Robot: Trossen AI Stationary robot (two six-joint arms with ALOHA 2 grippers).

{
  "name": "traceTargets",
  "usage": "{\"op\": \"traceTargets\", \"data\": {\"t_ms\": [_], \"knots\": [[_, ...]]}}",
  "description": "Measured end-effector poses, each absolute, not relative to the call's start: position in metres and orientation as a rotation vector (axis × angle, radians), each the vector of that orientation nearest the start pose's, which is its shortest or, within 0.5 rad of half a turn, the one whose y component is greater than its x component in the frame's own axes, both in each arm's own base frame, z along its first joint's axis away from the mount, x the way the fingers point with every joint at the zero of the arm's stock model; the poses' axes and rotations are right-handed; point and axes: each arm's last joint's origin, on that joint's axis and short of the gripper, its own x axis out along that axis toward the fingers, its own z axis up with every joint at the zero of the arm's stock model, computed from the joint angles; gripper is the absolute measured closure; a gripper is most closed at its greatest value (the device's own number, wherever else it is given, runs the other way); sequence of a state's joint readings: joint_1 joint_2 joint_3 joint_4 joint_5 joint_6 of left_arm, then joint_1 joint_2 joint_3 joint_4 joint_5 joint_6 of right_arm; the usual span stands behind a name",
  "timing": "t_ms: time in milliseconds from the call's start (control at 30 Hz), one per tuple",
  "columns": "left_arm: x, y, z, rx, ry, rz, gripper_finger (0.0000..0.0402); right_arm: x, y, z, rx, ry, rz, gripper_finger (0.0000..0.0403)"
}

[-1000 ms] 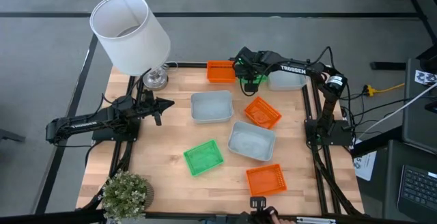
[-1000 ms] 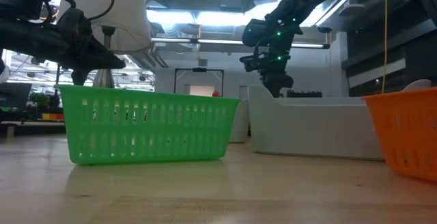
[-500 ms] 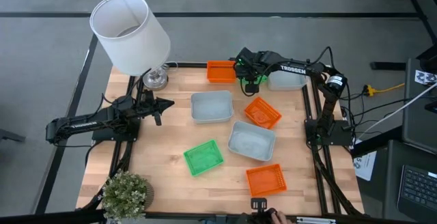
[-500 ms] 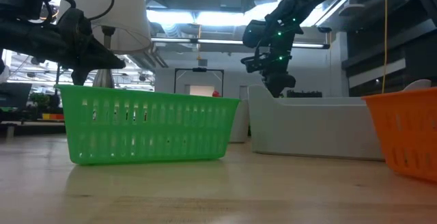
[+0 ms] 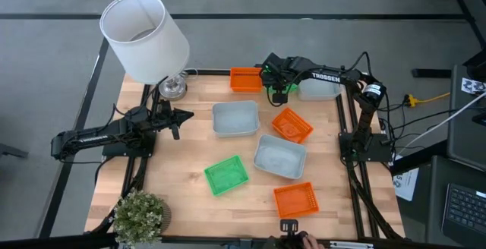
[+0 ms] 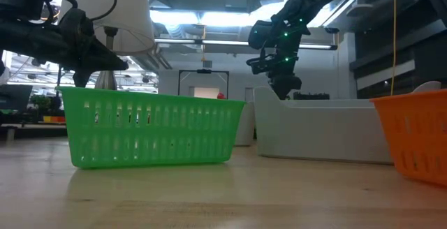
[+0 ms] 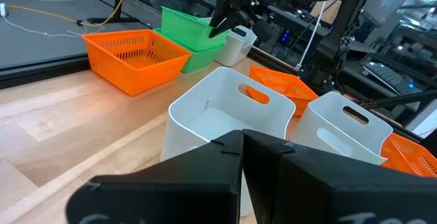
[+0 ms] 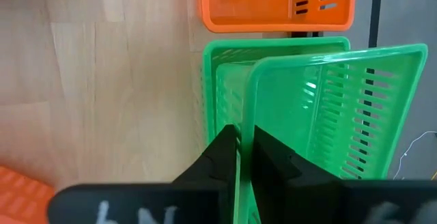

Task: Stack baskets by color
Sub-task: Stack the right green bin on the top green bin

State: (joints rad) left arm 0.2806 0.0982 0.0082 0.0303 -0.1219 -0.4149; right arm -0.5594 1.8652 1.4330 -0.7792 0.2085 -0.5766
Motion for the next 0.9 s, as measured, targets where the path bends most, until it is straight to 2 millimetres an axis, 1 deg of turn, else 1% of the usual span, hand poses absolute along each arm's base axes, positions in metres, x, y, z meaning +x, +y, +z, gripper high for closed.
{"op": "traceTargets", "data": {"t_ms": [733, 833, 900], "knots": [[0.0980, 0.0319, 0.1614, -0.414, -0.025, 0.409, 0.0401, 0.3175, -0.2059, 0.2181, -0.248, 1.354, -0.311, 0.0367], [0.0980, 0.0319, 0.1614, -0.414, -0.025, 0.409, 0.0401, 0.3171, -0.2056, 0.2179, -0.243, 1.358, -0.312, 0.0357], [0.0980, 0.0319, 0.1614, -0.414, -0.025, 0.409, 0.0401, 0.3168, -0.2055, 0.2178, -0.225, 1.358, -0.323, 0.0340]]}}
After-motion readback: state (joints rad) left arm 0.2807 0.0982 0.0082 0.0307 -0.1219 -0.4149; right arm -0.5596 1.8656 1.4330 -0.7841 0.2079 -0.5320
